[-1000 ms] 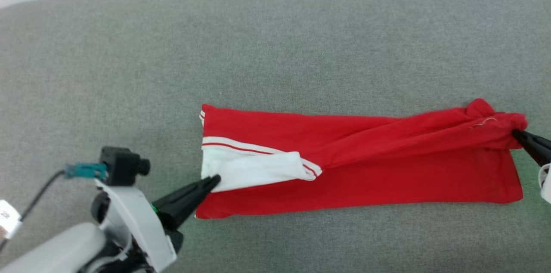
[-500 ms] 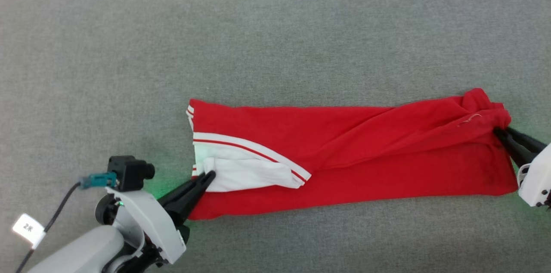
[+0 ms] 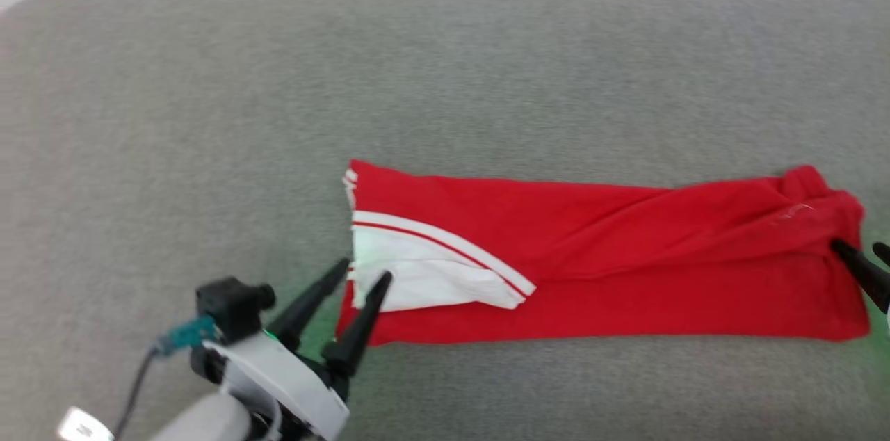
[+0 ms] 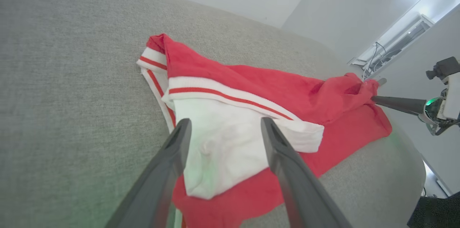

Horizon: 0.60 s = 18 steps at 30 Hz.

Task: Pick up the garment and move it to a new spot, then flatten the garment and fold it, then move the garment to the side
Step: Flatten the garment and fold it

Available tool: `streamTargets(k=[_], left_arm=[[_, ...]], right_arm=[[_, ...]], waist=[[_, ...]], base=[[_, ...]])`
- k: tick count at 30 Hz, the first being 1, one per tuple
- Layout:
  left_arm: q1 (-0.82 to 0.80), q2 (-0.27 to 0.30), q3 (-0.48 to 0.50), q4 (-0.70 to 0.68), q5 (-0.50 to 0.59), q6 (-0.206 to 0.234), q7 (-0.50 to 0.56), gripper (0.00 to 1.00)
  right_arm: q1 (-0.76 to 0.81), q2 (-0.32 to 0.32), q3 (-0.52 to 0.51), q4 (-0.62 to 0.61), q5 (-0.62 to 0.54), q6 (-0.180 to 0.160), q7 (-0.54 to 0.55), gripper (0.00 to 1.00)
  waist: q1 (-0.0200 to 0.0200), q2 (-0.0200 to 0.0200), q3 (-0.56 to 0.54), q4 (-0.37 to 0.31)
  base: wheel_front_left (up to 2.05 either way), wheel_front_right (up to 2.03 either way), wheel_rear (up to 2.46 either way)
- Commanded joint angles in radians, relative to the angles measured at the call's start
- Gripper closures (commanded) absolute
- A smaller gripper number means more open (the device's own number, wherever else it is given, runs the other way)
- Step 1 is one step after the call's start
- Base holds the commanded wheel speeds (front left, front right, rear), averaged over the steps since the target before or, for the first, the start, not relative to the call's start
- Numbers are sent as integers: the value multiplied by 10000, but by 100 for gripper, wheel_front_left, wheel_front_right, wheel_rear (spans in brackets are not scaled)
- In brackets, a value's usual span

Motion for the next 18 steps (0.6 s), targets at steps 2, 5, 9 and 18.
streamTargets(k=[2,5,9,18], left_arm=[[372,-314,326,114,440,-102,-37,0],[812,-924,975,338,1288,-226,-38,0],[1304,-1749,2234,495,2559,-307,-39,0],[2350,-3417,5044,111,6286,-202,-41,0]], right_arm=[[88,51,-129,92,197,-15,202,0],[85,44,-185,340,420,-15,632,0],[89,108,-151,734,488,-15,1288,0],[66,412,-192,1222,278,-4,2394,0]], waist=[[0,-1,-68,526],[0,-1,-64,916],[0,-1,-87,1359],[0,-1,-187,1809]], base=[[0,0,0],[0,0,0],[0,0,0],[0,0,0]])
